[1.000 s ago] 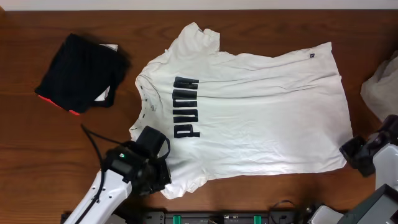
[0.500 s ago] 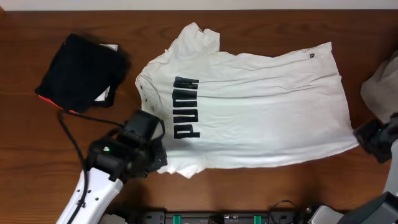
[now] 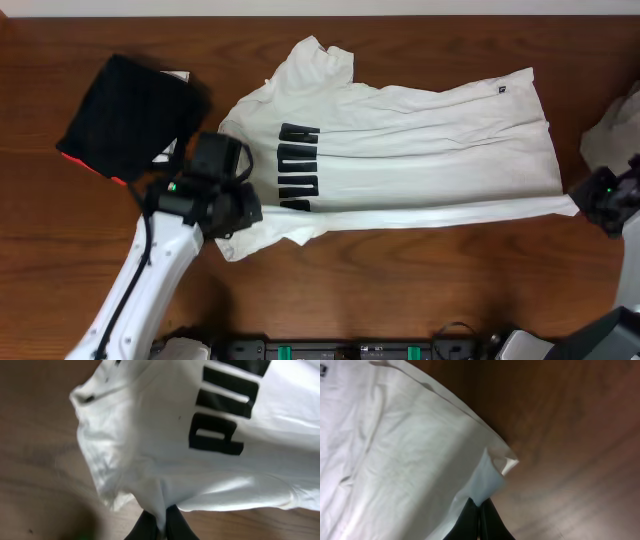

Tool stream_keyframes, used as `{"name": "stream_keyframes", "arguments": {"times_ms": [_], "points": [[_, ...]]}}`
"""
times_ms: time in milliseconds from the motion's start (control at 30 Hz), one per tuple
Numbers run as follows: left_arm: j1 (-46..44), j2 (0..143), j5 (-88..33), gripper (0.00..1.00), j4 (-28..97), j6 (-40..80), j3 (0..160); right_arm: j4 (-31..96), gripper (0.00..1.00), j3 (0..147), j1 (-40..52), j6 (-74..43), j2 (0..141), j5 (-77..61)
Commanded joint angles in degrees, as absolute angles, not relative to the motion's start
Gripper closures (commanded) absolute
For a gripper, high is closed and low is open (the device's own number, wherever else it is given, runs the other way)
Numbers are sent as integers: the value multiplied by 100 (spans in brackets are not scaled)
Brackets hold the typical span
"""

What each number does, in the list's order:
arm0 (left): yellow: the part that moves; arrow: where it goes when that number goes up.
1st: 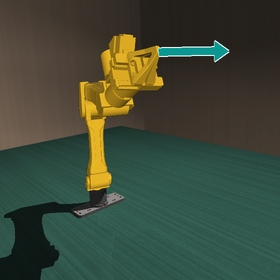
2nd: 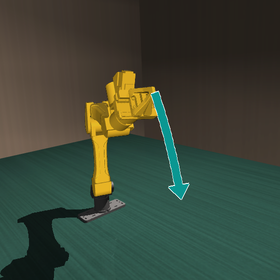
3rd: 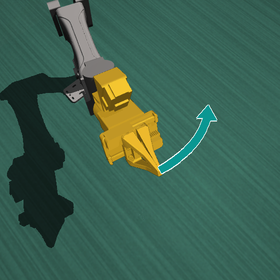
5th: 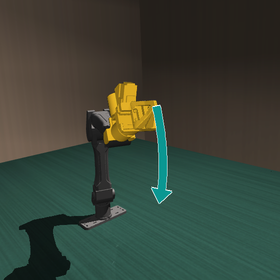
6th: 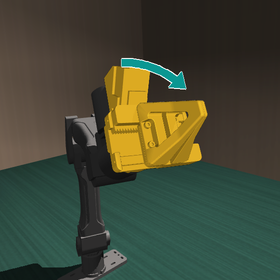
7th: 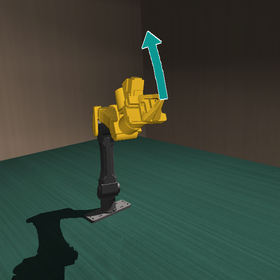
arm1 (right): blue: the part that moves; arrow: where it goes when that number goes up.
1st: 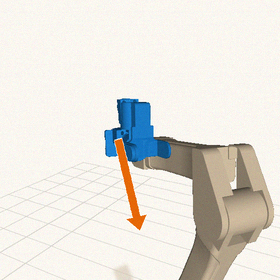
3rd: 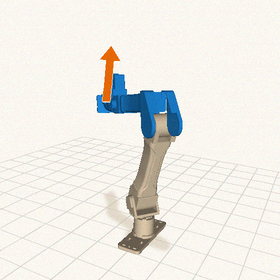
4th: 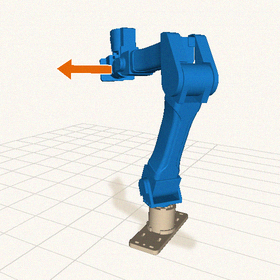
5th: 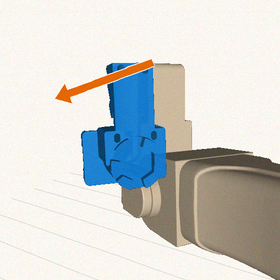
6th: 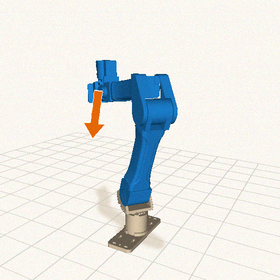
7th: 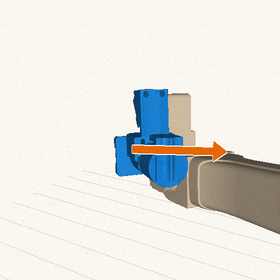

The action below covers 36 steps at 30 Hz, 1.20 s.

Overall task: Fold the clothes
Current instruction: 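Lift the hem with both grippers and fold it up toward the collar, then lay the folded hem down and open both grippers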

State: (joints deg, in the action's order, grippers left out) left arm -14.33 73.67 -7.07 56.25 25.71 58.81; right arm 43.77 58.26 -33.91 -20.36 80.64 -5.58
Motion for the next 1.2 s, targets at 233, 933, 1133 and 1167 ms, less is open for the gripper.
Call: {"name": "stream_keyframes", "arguments": {"times_ms": [233, 933, 1133, 1167], "points": [[-1404, 8110, -545, 94, 5310, 1909, 6967, 3636, 99, 5927, -3151, -2078, 8799, -541], [-1404, 8921, 36, 94, 4466, 1802, 6965, 2241, 99, 5924, -2609, -1942, 9389, -539], [-1404, 8969, 305, 94, 4440, 1804, 6965, 2156, 99, 5924, -2502, -1944, 9389, -440], [-1404, 8969, 314, 94, 4440, 1804, 6965, 2154, 99, 5924, -2486, -1944, 9391, -423]]}}
